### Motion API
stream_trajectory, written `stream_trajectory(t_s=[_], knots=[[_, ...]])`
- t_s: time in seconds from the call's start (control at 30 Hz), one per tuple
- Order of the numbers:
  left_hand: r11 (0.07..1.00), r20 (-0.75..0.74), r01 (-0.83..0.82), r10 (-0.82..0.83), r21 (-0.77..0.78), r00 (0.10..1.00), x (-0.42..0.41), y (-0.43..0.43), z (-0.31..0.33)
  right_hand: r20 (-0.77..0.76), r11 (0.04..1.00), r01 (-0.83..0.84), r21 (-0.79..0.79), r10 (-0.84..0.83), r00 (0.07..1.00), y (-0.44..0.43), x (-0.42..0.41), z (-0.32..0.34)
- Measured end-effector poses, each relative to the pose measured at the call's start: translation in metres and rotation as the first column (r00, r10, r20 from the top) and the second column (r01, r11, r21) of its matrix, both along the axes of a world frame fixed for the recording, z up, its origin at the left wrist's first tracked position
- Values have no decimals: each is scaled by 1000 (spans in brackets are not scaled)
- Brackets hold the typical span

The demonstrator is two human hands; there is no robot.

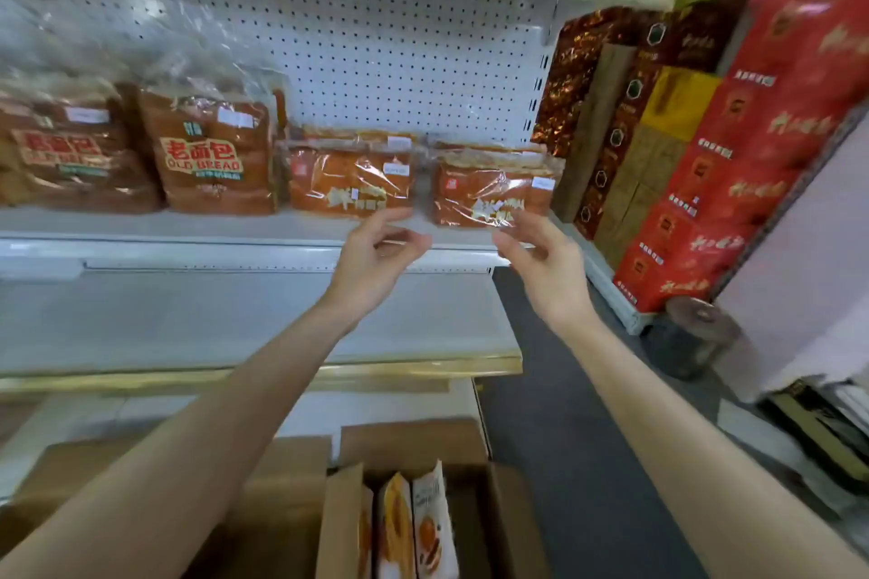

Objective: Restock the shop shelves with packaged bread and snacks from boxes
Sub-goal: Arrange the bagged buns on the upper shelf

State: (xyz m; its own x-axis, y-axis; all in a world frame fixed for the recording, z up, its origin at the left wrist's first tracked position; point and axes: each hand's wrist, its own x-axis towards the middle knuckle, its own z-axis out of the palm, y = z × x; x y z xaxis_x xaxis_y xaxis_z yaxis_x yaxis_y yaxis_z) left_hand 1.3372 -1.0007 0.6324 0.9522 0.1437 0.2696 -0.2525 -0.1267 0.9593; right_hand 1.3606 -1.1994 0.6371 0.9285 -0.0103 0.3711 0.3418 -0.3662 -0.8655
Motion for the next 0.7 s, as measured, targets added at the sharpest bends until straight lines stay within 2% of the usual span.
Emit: stream_trajectory(t_s=[0.1,0.3,0.57,0.7], knots=[[1000,-105,1,-1,6,994,-6,-13,-42,-98,998,-28,-51,23,995,-10,-4,-44],[999,-306,13,-1,36,952,2,-24,-148,-302,999,-19,-37,7,953,-18,8,-156],[993,-500,66,-7,101,866,20,-13,-299,-529,999,3,-51,-30,848,-8,28,-305],[990,-610,85,-1,109,793,19,-11,-374,-625,998,10,-64,-48,779,-7,25,-379]])
